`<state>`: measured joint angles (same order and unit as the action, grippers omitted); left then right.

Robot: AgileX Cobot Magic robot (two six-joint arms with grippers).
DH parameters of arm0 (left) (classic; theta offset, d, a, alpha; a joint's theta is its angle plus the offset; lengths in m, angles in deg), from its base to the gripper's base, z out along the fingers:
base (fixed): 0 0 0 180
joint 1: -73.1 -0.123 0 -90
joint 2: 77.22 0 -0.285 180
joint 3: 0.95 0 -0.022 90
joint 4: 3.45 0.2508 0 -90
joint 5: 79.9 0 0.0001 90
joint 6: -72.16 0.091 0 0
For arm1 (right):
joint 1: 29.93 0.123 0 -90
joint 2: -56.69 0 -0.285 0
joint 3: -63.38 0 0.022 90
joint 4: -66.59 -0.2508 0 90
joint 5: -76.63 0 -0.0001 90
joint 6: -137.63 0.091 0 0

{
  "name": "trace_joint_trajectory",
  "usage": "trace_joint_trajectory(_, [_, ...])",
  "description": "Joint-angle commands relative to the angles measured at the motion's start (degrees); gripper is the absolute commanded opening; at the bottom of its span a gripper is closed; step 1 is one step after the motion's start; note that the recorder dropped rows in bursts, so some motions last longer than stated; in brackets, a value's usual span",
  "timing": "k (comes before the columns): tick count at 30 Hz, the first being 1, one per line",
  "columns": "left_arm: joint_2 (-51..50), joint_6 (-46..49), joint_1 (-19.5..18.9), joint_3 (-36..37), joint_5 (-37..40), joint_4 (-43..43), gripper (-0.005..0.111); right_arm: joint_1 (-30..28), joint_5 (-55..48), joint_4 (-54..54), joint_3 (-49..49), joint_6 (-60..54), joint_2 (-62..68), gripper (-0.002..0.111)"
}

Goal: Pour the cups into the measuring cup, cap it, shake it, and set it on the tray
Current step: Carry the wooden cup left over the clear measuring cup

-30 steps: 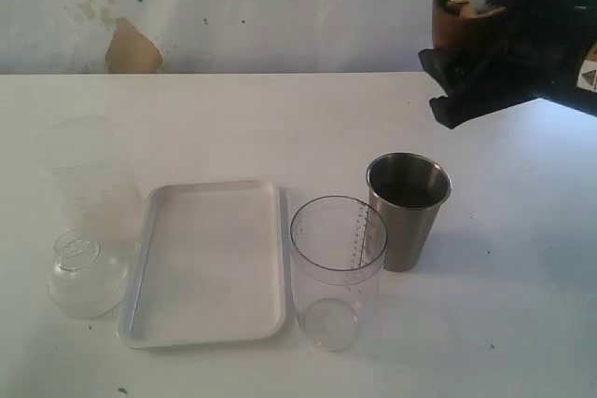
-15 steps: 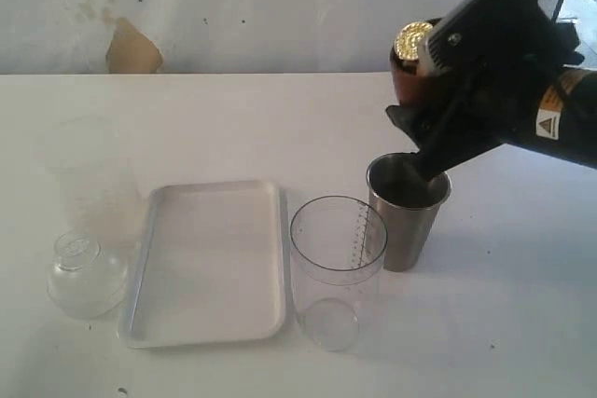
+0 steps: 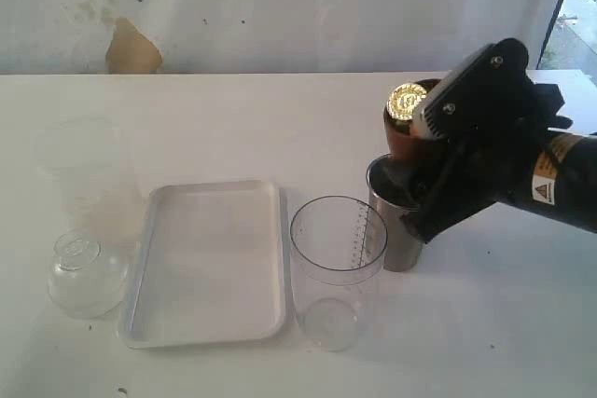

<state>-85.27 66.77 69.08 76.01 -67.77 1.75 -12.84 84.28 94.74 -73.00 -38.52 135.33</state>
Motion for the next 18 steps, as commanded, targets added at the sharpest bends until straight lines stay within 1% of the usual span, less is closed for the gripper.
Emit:
trace_joint_trajectory(1, [0.26, -0.16, 0.17, 0.26, -0.52, -0.03, 0.001, 1.17, 1.5, 0.19, 1.93, -0.39, -1.27, 0.0])
trace_joint_trajectory(5, [0.26, -0.16, 0.17, 0.26, -0.52, -0.03, 0.001, 2.62, 1.46, 0.19, 3.93, -0.94, -3.53, 0.0])
trace_joint_trajectory(8, [0.26, -0.16, 0.17, 0.26, -0.52, -0.03, 0.001, 4.57, 1.22, 0.79, 4.97, -9.09, -3.53, 0.0])
trace_joint_trajectory(10, [0.26, -0.16, 0.17, 0.26, -0.52, -0.03, 0.001, 5.1, 1.5, 0.79, 4.97, -10.31, -3.53, 0.0])
trace_joint_trajectory(14, [0.26, -0.16, 0.17, 0.26, -0.52, -0.03, 0.001, 5.1, 1.84, 0.79, 4.97, -14.71, -3.53, 0.0])
trace_joint_trajectory(18, [0.26, -0.16, 0.17, 0.26, -0.52, -0.03, 0.001, 5.1, 3.5, 0.79, 4.74, -14.95, -3.53, 0.0])
